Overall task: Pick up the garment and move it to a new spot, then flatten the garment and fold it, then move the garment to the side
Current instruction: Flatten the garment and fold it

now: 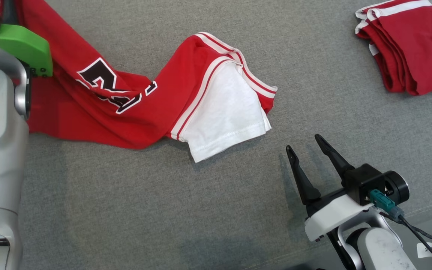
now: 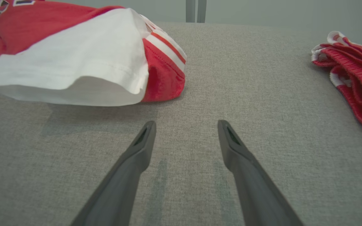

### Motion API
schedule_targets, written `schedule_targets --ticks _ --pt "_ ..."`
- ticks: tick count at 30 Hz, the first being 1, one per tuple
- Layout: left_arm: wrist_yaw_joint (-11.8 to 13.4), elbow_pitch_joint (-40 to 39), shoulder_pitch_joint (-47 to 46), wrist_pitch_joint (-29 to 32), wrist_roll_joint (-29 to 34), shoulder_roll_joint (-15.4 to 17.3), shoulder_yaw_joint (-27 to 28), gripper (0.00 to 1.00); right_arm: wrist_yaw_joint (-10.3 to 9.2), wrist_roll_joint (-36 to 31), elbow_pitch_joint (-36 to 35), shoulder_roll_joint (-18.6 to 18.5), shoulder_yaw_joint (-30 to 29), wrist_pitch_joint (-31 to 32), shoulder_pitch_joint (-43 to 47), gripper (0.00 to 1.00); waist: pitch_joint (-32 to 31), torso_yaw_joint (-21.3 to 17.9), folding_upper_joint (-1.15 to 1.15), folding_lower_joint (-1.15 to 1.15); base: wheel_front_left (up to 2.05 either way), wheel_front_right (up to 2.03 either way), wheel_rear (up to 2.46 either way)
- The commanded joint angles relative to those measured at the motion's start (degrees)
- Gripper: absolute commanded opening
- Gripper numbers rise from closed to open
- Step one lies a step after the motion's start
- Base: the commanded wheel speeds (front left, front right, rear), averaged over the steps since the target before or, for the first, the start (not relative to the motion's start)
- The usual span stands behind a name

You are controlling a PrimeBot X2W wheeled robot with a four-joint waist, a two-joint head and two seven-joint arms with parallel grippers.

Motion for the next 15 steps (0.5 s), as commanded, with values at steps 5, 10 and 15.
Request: schedule_targets --ticks 5,10,15 --pt "-0.77 0.54 -3.83 -1.90 -0.04 -1.73 -0.94 0.00 -0.03 -0.20 -0.14 -0.47 0.36 0.40 -0.24 1.00 0.13 -0.11 0.00 0.00 0.00 0.00 0.00" --pt "-1.38 1.39 -5.71 -2.32 -0.20 -3.24 -1.64 0.00 -0.03 0.12 0.00 -0.43 1.20 0.59 -0.37 1.00 0.64 -0.83 0.00 0.00 0.00 0.00 0.00" --pt "-0.36 4.19 -5.90 -2.36 -0.44 -3.44 -1.63 0.75 -0.03 0.42 0.26 -0.32 1.44 0.29 -0.79 1.00 1.32 -1.43 0.00 0.00 0.00 0.00 0.00"
